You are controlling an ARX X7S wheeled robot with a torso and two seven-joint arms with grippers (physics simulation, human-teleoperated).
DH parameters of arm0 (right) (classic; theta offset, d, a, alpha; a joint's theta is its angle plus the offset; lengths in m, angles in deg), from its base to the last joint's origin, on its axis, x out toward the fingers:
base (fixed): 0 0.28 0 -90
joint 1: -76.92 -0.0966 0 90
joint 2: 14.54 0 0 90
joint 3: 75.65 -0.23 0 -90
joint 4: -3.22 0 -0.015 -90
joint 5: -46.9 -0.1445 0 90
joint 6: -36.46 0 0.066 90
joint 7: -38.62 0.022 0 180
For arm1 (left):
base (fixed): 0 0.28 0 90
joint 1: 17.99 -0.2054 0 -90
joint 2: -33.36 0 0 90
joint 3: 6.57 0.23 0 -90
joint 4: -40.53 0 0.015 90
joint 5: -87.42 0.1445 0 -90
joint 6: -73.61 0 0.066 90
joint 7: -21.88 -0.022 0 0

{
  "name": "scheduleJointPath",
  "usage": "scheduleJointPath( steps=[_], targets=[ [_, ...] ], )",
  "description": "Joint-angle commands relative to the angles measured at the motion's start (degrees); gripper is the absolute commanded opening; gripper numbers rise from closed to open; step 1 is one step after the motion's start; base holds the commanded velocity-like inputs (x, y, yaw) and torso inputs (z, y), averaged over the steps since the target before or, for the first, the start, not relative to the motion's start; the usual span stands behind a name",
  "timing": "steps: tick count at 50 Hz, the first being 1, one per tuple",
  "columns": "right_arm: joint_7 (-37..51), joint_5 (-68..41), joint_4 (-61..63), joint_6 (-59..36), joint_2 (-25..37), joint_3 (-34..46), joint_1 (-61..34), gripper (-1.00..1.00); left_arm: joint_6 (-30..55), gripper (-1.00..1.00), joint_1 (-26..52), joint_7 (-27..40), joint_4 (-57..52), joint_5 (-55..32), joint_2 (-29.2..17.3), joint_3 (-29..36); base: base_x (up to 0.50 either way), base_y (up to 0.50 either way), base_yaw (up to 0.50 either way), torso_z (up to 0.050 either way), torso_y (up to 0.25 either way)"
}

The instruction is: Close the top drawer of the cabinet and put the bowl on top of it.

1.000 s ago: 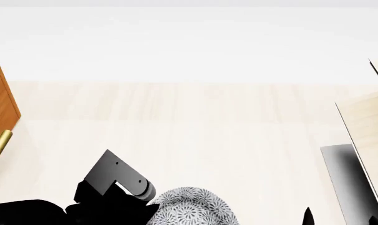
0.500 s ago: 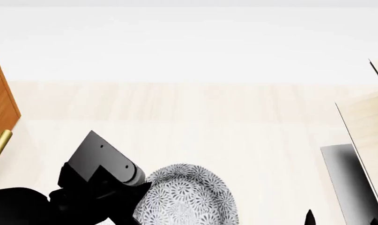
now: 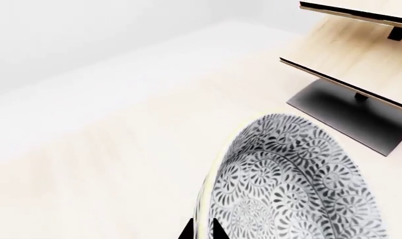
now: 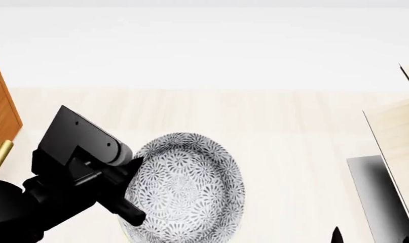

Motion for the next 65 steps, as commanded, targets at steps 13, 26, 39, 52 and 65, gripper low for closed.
scheduleJointPath(
  steps=[13,26,39,52,65],
  targets=[
    [-0.13,-0.24,0.77,0.93,-0.04,-0.96,1.68,1.0,2.55,-1.0,2.85,3.27,-3.66,-4.31,-1.99,-5.17,0.0,0.0,0.0,0.0,0.0],
    [0.43,-1.25,1.35,0.78,0.53,-2.1,2.35,1.0,3.79,-1.0,4.86,6.43,-3.08,-6.42,-1.72,-8.44,0.0,0.0,0.0,0.0,0.001],
    [8.89,-11.98,6.58,-4.7,7.6,-7.67,-1.37,1.0,5.43,-1.0,7.57,9.88,-2.89,-10.57,-2.73,-14.12,0.0,0.0,0.0,0.0,0.0],
    [10.74,-14.19,7.39,-5.42,9.25,-8.14,-2.44,1.0,7.03,-1.0,11.58,14.06,-1.01,-14.66,-3.5,-19.92,0.0,0.0,0.0,0.0,0.001],
    [9.86,-13.29,7.14,-4.7,8.63,-8.22,-1.43,1.0,7.53,-1.0,15.17,17.28,0.72,-17.36,-4.36,-24.21,0.0,0.0,0.0,0.0,0.0]
  ],
)
